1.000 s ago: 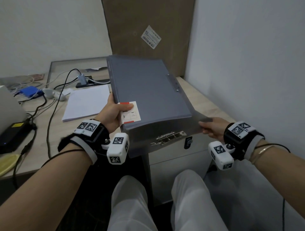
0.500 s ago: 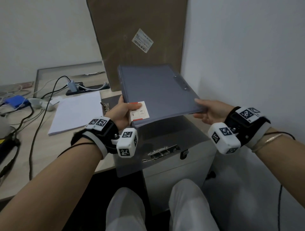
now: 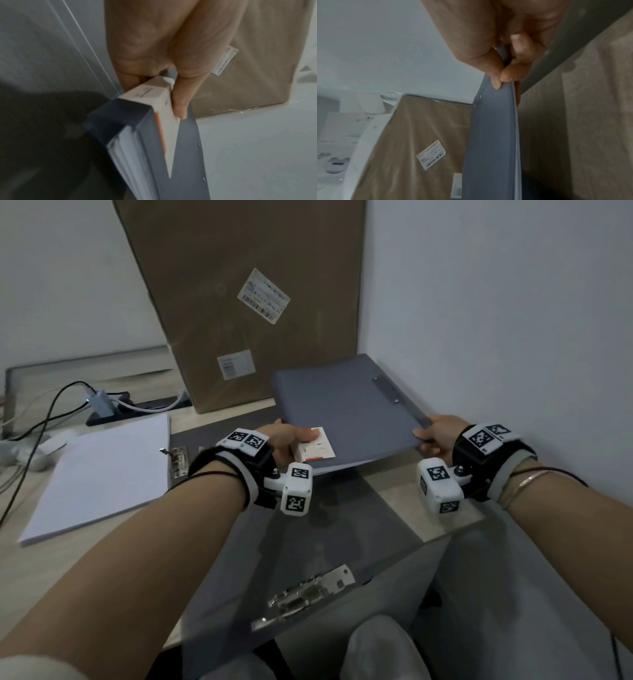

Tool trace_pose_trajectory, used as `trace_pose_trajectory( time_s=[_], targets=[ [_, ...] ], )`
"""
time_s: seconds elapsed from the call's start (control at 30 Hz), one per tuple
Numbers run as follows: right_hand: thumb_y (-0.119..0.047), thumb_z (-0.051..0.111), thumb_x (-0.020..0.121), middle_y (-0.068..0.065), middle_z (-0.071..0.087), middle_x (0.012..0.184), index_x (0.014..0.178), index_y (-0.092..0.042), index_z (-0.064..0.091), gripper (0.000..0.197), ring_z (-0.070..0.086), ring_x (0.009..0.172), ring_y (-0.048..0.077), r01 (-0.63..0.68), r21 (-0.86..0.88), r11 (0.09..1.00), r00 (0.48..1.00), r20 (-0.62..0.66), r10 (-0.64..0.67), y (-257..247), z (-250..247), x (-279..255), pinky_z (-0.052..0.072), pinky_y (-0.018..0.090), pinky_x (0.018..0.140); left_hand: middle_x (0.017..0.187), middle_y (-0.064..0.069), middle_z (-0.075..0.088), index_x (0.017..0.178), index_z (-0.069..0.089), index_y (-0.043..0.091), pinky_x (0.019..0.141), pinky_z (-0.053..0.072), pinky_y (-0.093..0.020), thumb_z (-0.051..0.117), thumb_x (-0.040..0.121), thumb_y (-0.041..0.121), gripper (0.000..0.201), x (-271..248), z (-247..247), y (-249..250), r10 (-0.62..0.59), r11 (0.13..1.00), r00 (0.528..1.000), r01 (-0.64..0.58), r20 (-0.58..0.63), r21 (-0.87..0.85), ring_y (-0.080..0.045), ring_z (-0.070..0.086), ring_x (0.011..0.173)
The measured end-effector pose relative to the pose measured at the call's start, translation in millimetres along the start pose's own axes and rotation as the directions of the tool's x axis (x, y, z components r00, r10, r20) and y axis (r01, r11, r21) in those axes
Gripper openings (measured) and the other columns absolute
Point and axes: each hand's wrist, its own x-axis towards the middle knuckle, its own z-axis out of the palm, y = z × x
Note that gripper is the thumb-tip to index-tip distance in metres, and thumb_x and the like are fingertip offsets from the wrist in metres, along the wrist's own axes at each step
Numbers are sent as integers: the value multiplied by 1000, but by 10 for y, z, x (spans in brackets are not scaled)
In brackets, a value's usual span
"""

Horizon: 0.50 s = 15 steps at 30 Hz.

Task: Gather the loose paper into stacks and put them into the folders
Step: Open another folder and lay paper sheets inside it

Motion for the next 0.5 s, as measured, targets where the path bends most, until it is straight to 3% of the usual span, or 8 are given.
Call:
trace_pose_trajectory(
  time_s=[0.07, 0.13, 0.2, 0.3, 0.37, 0.5],
  targets=[
    [-2, 47, 93, 9, 45, 64, 112, -7, 54, 21, 32, 46, 14, -26, -44, 999, 1000, -16, 25, 26, 16, 140, 25, 15, 32, 75, -8, 75, 112, 59, 6, 77, 57, -43, 66, 86, 6, 27, 102, -10, -3, -63, 992, 998, 62, 4, 114, -24, 72, 73],
    [0, 45, 92, 10, 49, 65, 120, -6, 52, 29, 35, 47, 15, -34, -83, 996, 999, -40, 30, 37, 31, 302, 26, 14, 31, 71, -8, 74, 98, 64, 5, 68, 57, -36, 66, 87, 14, 14, 244, -16, -3, -138, 974, 990, 133, 15, 183, -21, 71, 64],
    [1, 46, 92, 10, 50, 64, 121, -2, 51, 29, 38, 48, 17, -52, -132, 990, 998, -52, 46, 23, 54, 432, 26, 15, 30, 72, -7, 72, 90, 64, 5, 60, 55, -31, 66, 87, 18, 14, 391, -28, -1, -182, 959, 983, 174, 17, 222, -19, 70, 59],
    [-2, 50, 92, 10, 53, 59, 106, -2, 53, 13, 42, 51, 17, -76, -177, 981, 996, -59, 66, -29, 80, 563, 28, 19, 33, 83, -7, 67, 87, 64, 6, 66, 50, -30, 74, 78, 22, 21, 588, -4, 26, -202, 949, 979, 196, 1, 246, -19, 65, 68],
    [-6, 52, 93, 6, 56, 47, 94, -1, 54, 5, 47, 49, 17, -94, -189, 977, 994, -65, 83, -60, 83, 644, 33, 24, 39, 83, -7, 65, 85, 64, 6, 70, 48, -32, 73, 81, 23, 20, 662, 21, 44, -202, 943, 979, 204, -37, 262, -20, 61, 71],
    [-11, 51, 95, 2, 60, 54, 77, -7, 52, 18, 56, 49, 10, -96, -189, 977, 994, -73, 84, -83, 86, 765, 40, 17, 36, 79, -6, 62, 86, 64, 6, 61, 47, -29, 73, 82, 25, 22, 783, 15, 55, -204, 936, 977, 214, -63, 281, -18, 58, 67]
  ],
)
